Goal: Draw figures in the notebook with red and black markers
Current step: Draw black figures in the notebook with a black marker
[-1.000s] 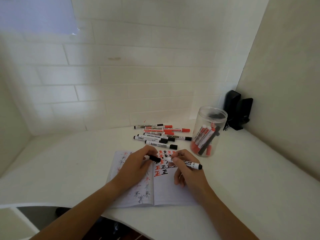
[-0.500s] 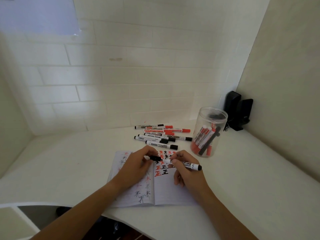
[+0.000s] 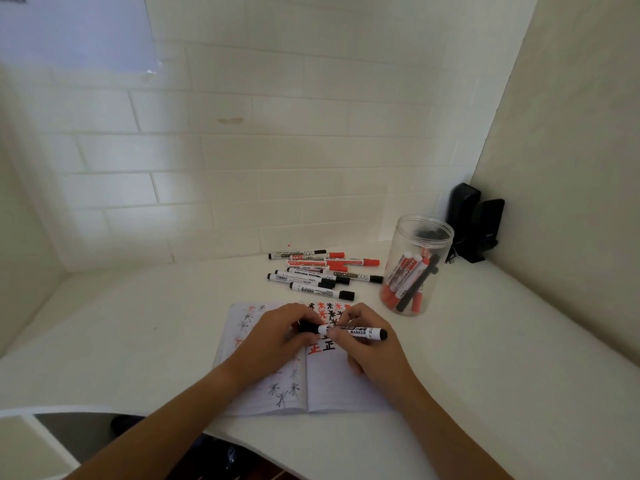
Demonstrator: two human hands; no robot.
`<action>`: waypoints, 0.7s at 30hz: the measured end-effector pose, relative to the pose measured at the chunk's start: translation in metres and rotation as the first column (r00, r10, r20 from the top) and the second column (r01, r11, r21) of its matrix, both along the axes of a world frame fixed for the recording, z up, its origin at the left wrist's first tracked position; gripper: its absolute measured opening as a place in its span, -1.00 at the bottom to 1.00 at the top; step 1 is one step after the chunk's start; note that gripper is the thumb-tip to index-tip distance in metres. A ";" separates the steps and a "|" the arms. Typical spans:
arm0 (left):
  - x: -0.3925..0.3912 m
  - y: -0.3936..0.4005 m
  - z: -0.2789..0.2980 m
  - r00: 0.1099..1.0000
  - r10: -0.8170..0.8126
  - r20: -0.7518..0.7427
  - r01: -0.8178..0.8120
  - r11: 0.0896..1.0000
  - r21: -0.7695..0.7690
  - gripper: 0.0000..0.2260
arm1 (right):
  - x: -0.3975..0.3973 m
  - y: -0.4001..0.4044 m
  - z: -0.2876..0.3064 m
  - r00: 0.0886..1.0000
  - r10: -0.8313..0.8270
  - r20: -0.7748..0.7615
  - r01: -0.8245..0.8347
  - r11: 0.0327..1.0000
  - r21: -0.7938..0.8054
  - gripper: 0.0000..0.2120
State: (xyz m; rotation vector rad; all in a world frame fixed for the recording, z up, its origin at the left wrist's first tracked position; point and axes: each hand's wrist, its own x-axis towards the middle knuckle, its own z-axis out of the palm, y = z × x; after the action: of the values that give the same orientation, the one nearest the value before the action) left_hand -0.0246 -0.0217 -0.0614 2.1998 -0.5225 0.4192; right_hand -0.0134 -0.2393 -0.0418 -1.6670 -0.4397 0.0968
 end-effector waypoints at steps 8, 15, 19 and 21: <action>0.007 0.002 -0.011 0.993 0.094 0.074 -0.102 0.988 0.114 -0.82 | 0.006 -0.010 0.011 0.982 0.046 -0.184 -0.044 0.999 0.012 -0.81; 0.009 0.001 -0.015 0.973 0.167 0.161 -0.196 0.962 0.189 -0.73 | 0.007 -0.005 -0.008 0.981 -0.009 0.195 0.072 0.944 -0.323 -0.88; 0.009 0.001 -0.013 0.978 0.111 0.176 -0.144 0.971 0.190 -0.68 | 0.009 -0.005 -0.011 0.955 0.008 0.296 0.099 0.933 -0.346 -0.83; 0.009 0.001 -0.013 0.977 0.104 0.189 -0.139 0.973 0.186 -0.61 | 0.010 -0.003 -0.013 0.949 -0.006 0.315 0.112 0.941 -0.320 -0.86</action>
State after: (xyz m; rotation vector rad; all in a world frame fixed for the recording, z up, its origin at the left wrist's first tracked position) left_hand -0.0156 -0.0210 -0.0742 2.4088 -0.5457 0.6589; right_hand -0.0034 -0.2427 -0.0548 -2.0417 -0.6359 -0.1477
